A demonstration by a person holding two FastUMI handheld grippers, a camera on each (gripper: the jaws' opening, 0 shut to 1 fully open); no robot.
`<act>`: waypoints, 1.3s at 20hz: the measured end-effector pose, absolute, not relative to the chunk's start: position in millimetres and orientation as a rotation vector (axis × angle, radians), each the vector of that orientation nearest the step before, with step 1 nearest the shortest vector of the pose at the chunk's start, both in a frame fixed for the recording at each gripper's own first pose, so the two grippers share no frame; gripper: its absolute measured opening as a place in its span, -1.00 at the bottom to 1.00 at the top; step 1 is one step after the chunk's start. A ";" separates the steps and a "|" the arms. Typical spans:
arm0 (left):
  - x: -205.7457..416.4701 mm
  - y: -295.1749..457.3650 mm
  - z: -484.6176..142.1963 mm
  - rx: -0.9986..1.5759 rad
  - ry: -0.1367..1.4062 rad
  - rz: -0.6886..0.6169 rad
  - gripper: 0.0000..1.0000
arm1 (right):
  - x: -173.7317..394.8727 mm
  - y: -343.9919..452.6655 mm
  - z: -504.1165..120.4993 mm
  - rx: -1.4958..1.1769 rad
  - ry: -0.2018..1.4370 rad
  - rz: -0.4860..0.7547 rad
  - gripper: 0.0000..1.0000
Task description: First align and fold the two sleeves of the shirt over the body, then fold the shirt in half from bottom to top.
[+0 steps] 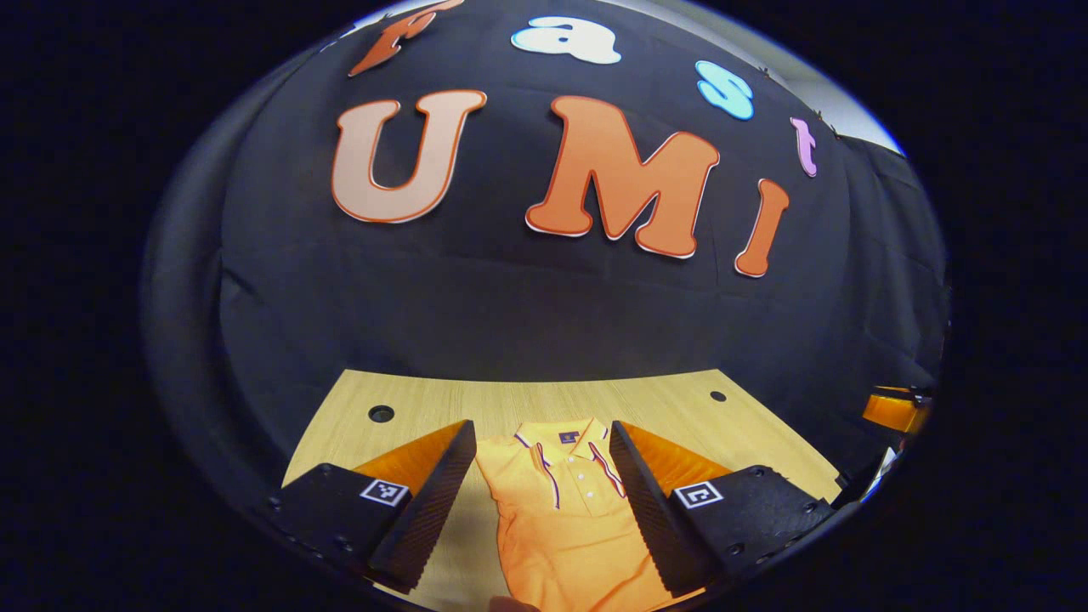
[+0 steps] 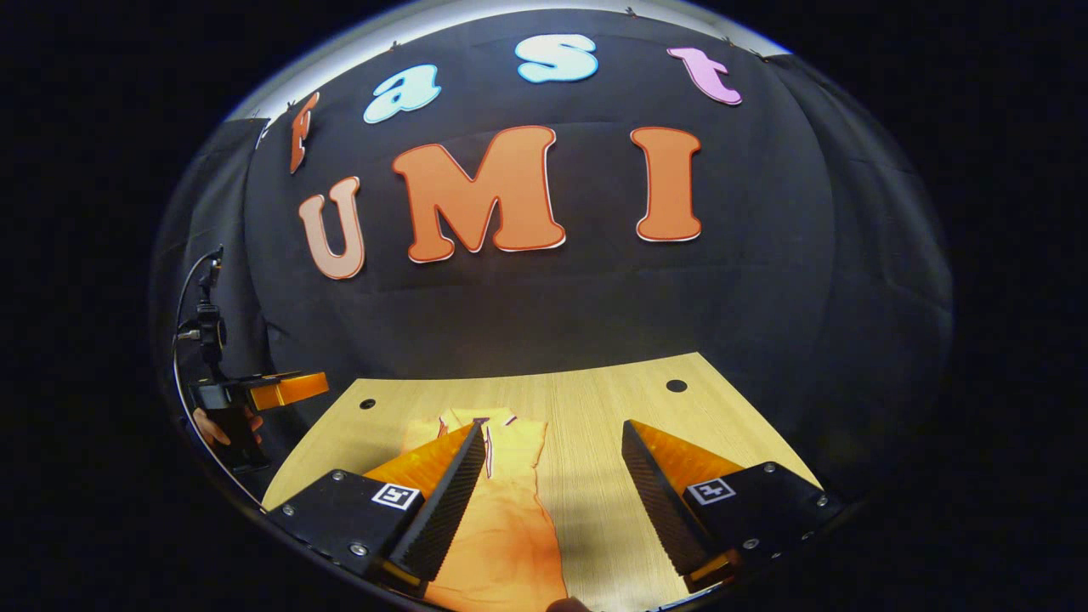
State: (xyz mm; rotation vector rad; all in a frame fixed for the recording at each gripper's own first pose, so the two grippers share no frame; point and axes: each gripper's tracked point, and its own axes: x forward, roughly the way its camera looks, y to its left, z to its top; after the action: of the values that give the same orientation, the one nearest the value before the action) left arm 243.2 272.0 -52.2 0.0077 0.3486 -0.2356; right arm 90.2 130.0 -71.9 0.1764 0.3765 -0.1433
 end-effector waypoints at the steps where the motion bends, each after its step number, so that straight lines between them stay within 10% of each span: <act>1: 229.6 273.6 -44.4 0.003 0.325 -0.225 0.95 | 90.9 132.3 -69.7 0.172 0.363 -0.128 0.97; 15: 71.6 261.8 85.4 0.072 -0.199 -0.068 0.92 | 56.8 162.8 -5.9 0.020 0.018 -0.022 0.97; 26: 38.9 296.2 -87.4 0.140 0.260 -0.048 0.95 | 9.0 160.0 -144.8 0.056 0.366 -0.026 0.96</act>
State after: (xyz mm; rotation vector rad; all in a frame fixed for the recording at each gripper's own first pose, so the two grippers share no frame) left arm 38.9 296.2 -87.4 0.1403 0.2599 -0.0478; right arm 9.0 160.0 -144.8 0.0560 0.3664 -0.0256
